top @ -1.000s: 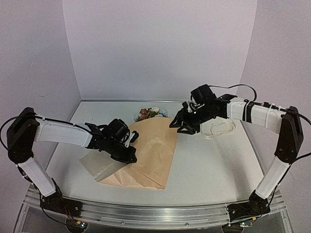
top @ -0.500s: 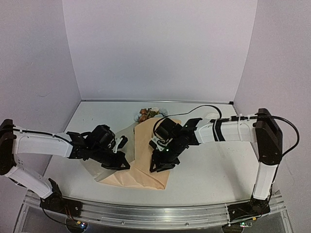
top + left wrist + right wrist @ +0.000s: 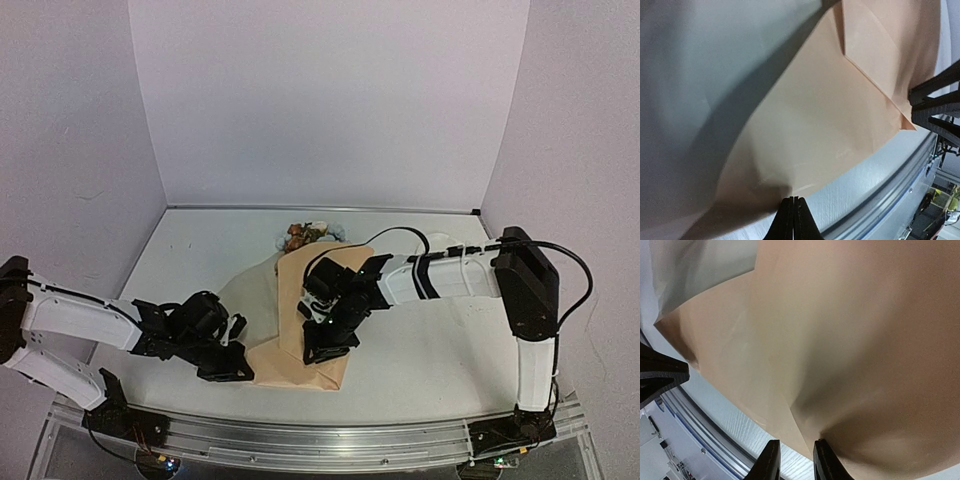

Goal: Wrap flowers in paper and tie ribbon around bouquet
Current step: Fold the wrapping paper along the fold line into a two-thirds folded shape, then pick up the two-thirds-folded wrapping paper from the center of the board.

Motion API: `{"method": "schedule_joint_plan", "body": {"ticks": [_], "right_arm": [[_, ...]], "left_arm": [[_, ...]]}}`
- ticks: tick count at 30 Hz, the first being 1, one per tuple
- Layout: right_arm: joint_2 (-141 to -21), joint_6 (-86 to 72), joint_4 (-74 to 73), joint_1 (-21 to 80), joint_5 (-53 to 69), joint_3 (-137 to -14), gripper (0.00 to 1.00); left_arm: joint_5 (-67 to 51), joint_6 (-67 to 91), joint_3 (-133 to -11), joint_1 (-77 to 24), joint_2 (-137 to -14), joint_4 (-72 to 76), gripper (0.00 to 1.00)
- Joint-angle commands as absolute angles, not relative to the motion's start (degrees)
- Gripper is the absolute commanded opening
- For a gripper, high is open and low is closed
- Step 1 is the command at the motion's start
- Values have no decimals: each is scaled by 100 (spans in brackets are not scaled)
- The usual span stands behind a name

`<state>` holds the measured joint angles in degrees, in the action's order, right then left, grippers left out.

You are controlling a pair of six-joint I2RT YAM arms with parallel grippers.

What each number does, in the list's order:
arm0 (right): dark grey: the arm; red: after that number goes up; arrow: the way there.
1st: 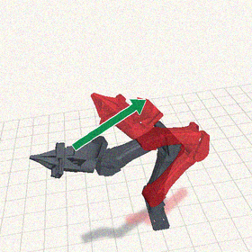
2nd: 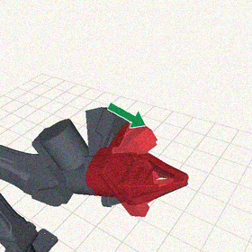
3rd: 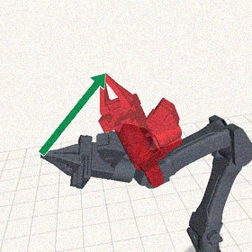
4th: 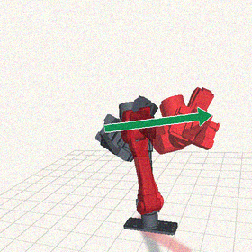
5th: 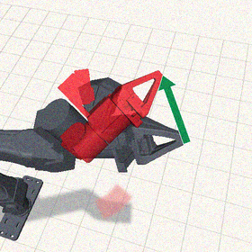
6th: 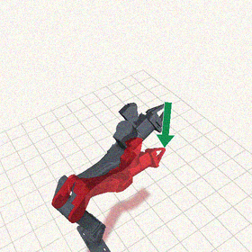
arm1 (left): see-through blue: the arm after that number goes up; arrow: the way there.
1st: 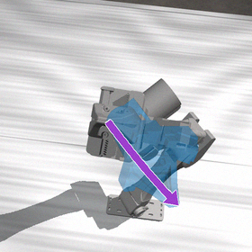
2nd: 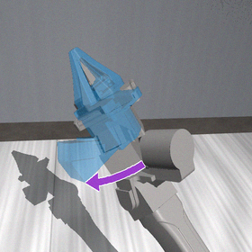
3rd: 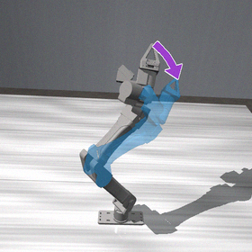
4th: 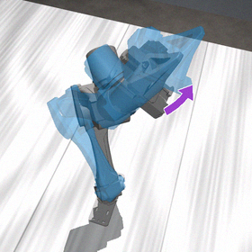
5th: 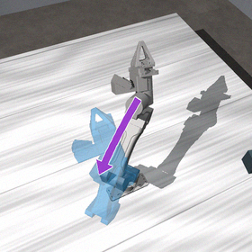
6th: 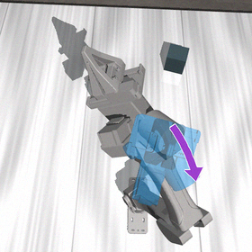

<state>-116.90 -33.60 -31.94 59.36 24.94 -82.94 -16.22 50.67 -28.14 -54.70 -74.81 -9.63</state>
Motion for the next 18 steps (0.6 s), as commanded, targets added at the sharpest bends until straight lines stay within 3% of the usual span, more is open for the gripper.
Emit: {"method": "schedule_joint_plan", "body": {"ticks": [1, 10, 18], "right_arm": [[-11838, -3616, -3132, 5998, 1888, -8382, 21], [-12027, -4111, -3128, 6007, 816, -8530, 19], [-12512, -4502, -3168, 6031, 772, -9244, 20]], "left_arm": [[-1068, 5299, -3091, -5443, -7956, -767, 2], [-1142, 4663, -3059, -4585, -8200, -1227, 1], [-1184, 4013, -3490, -4001, -7956, -1862, 2]]}}
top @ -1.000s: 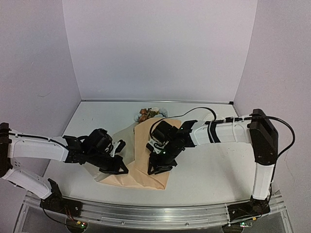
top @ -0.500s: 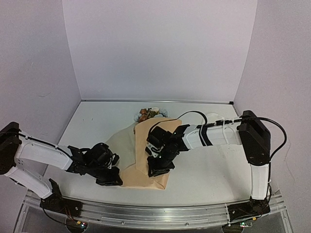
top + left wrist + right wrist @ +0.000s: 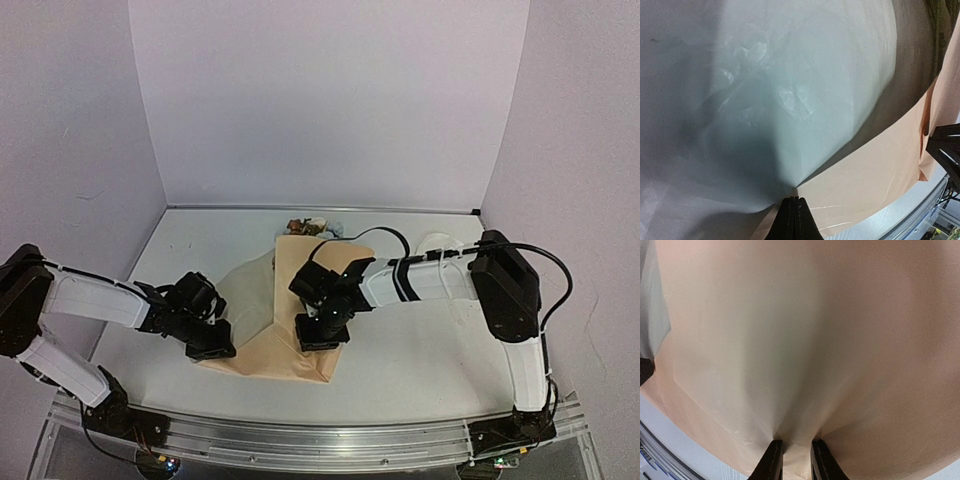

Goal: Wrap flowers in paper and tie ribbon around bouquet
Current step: Pick up the two-thirds-folded wrapping paper from the center of the board.

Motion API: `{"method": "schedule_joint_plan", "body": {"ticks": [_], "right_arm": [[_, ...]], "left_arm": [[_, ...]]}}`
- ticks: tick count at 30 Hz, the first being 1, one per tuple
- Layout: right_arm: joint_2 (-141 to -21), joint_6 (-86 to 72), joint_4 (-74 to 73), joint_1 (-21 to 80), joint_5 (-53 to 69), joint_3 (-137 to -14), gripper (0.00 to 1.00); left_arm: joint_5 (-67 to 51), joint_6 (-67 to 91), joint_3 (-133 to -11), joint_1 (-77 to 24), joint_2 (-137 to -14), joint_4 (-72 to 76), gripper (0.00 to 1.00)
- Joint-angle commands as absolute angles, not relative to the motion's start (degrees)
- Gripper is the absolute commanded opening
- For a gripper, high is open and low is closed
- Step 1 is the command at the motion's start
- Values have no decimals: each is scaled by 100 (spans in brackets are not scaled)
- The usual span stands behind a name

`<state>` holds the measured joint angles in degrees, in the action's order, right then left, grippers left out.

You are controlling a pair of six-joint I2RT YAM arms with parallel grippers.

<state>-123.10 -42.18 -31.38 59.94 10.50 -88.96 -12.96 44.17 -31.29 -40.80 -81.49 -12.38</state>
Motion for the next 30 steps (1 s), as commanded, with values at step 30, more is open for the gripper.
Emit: {"method": "schedule_joint_plan", "body": {"ticks": [30], "right_arm": [[-13119, -4389, -3041, 6192, 2406, -10163, 25]], "left_arm": [[-534, 6416, -2026, -4192, -6713, -1312, 2]]}}
